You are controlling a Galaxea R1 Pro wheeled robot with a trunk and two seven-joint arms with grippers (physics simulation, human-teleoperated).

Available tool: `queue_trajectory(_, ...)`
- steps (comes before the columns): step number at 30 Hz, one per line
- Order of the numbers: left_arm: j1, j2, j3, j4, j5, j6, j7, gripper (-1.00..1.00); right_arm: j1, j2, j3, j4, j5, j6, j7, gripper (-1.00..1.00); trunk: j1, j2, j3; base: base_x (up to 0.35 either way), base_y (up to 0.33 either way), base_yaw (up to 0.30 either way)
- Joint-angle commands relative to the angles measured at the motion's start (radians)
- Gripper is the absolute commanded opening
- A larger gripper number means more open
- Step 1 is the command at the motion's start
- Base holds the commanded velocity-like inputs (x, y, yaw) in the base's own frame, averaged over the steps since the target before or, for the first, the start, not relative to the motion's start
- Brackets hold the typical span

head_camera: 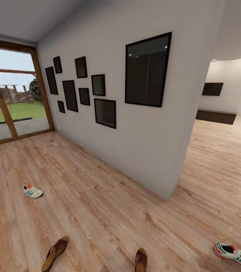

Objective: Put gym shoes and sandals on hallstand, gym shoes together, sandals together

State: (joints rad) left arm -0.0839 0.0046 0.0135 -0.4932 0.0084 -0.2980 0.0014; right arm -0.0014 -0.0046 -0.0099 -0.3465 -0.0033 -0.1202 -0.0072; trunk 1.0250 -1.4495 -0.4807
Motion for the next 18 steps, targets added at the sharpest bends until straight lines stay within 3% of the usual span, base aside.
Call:
queue_trajectory(1, -0.001, 0.0, 0.001, 0.0, 0.001, -0.003, 0.0, 1.0, 0.0, 0.0, -0.001, 0.0, -0.001, -0.002, -0.001, 1.0, 0.0, 0.0, -0.001, 0.004, 0.052, 0.0)
queue_trajectory(18, -0.001, 0.0, 0.0, 0.0, 0.001, -0.003, 0.0, 1.0, 0.0, 0.0, -0.001, 0.0, -0.001, -0.002, -0.001, 1.0, 0.0, 0.0, -0.001, 0.001, 0.045, 0.0)
